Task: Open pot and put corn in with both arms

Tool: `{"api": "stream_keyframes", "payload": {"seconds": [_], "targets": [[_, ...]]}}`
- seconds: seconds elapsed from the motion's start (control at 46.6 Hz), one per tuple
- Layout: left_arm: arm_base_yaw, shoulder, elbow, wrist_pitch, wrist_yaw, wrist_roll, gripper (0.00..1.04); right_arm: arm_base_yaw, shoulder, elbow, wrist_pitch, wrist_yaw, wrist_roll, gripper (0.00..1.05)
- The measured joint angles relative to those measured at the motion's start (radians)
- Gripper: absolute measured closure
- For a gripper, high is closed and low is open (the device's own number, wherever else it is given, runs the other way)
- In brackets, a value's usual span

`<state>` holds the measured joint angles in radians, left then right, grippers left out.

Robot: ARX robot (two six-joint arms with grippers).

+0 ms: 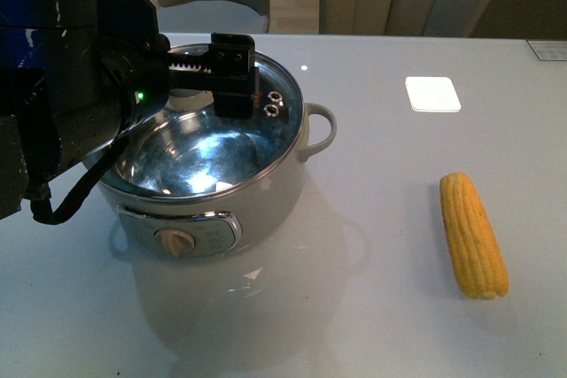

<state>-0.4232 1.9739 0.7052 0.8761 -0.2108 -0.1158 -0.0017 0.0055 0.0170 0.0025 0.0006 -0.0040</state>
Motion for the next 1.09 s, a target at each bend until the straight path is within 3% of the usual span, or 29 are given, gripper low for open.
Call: {"api": "stream_keyframes", "payload": {"seconds": [0.729,0.836,1.029,1.093], "targets": [[0.013,0.105,0.053,-0.019,-0.018,-0.080,0.08,0.000,0.000,0.000,0.000,0.000,0.000,0.09],[0.013,0.108,0.055,-0.019,-0.024,-0.081,0.18,0.000,0.000,0.000,0.000,0.000,0.000,0.09],[0.014,0.108,0.057,-0.021,-0.028,-0.077,0.44,0.000,0.000,0.000,0.000,0.000,0.000,0.09],[0.014,0.108,0.057,-0.022,-0.033,-0.064,0.47,0.000,0.000,0.000,0.000,0.000,0.000,0.09]]}}
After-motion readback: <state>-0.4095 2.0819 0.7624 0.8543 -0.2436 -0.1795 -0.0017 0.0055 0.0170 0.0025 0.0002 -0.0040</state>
